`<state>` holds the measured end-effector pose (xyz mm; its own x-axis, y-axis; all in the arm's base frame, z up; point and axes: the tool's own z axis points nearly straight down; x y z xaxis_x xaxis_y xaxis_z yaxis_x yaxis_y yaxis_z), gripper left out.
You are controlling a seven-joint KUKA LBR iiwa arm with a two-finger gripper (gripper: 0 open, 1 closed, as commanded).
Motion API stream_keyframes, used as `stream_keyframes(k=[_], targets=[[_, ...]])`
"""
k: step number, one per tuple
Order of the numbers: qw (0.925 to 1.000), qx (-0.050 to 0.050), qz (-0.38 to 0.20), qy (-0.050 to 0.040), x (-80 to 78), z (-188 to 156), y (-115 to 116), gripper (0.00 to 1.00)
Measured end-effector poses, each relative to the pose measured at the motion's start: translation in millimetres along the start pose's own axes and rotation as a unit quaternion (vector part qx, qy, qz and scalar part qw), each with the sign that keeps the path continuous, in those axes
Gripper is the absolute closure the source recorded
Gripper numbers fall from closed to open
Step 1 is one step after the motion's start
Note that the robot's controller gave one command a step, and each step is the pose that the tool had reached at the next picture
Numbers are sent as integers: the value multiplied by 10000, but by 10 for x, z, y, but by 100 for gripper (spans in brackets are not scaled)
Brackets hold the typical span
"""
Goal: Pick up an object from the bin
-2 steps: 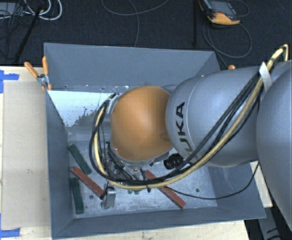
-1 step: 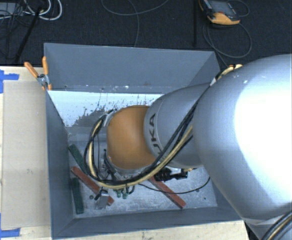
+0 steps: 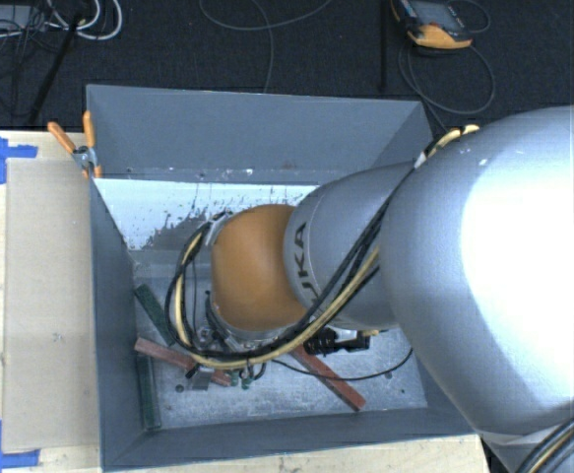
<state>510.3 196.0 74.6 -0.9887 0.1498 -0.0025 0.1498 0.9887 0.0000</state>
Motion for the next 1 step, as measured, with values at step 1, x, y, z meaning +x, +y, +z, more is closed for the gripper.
stream_keyframes(k=[1], targets=[[9988,-19,-481,-18,348,-1994,170,100]])
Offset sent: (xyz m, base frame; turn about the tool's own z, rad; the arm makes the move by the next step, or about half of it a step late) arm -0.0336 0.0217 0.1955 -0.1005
